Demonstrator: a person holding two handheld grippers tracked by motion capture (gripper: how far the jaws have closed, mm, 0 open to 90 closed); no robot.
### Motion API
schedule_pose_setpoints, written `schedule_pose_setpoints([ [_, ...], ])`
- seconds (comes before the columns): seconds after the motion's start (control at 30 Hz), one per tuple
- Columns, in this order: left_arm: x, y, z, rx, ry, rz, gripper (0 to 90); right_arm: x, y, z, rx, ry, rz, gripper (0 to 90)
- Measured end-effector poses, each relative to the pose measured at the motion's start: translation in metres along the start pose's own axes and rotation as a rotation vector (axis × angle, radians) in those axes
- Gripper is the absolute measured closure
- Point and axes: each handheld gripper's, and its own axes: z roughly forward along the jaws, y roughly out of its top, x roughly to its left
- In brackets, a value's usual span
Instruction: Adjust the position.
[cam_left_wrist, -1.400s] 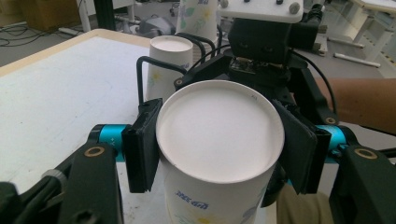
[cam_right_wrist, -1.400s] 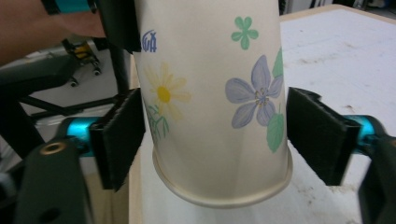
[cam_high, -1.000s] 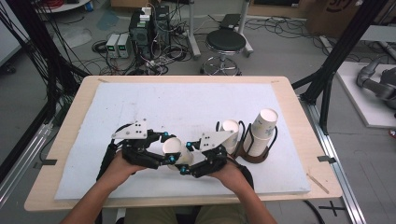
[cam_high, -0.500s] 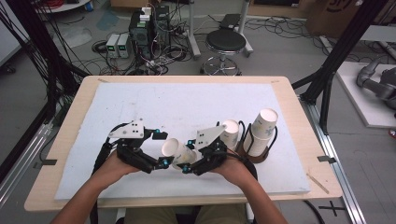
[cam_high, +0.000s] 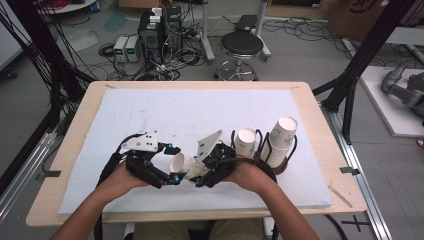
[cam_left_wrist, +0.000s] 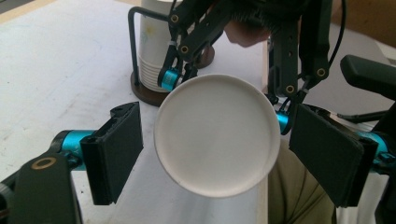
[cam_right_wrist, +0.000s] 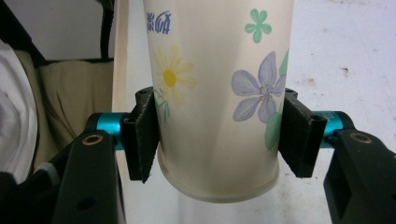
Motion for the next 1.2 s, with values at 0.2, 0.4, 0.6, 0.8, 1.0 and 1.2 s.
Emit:
schedule_pose_setpoints([
  [0.2, 0.001, -0.001, 0.004, 0.042, -0.02, 0.014, 23.1, 0.001, 0.009, 0.002, 0.079, 0.016, -0.037, 38.0],
  [0.4, 0.002, -0.003, 0.007, 0.068, -0.036, 0.006, 27.6, 0.004, 0.013, 0.003, 0.115, 0.031, -0.044, 38.0],
  [0.6, 0.003, -0.006, 0.009, 0.081, -0.062, 0.013, 35.9, 0.005, 0.014, 0.005, 0.136, 0.035, -0.047, 38.1],
  [0.8, 0.002, -0.009, 0.008, 0.074, -0.06, 0.025, 37.2, 0.004, 0.013, 0.008, 0.134, 0.044, -0.043, 33.0],
  [1.0, 0.007, -0.015, 0.0, 0.006, -0.037, 0.004, 37.3, 0.001, 0.004, 0.001, -0.015, 0.021, 0.03, 21.5],
  [1.2, 0.012, -0.023, -0.006, -0.072, -0.045, -0.008, 37.3, 0.002, -0.011, -0.011, -0.232, -0.021, 0.105, 21.0],
])
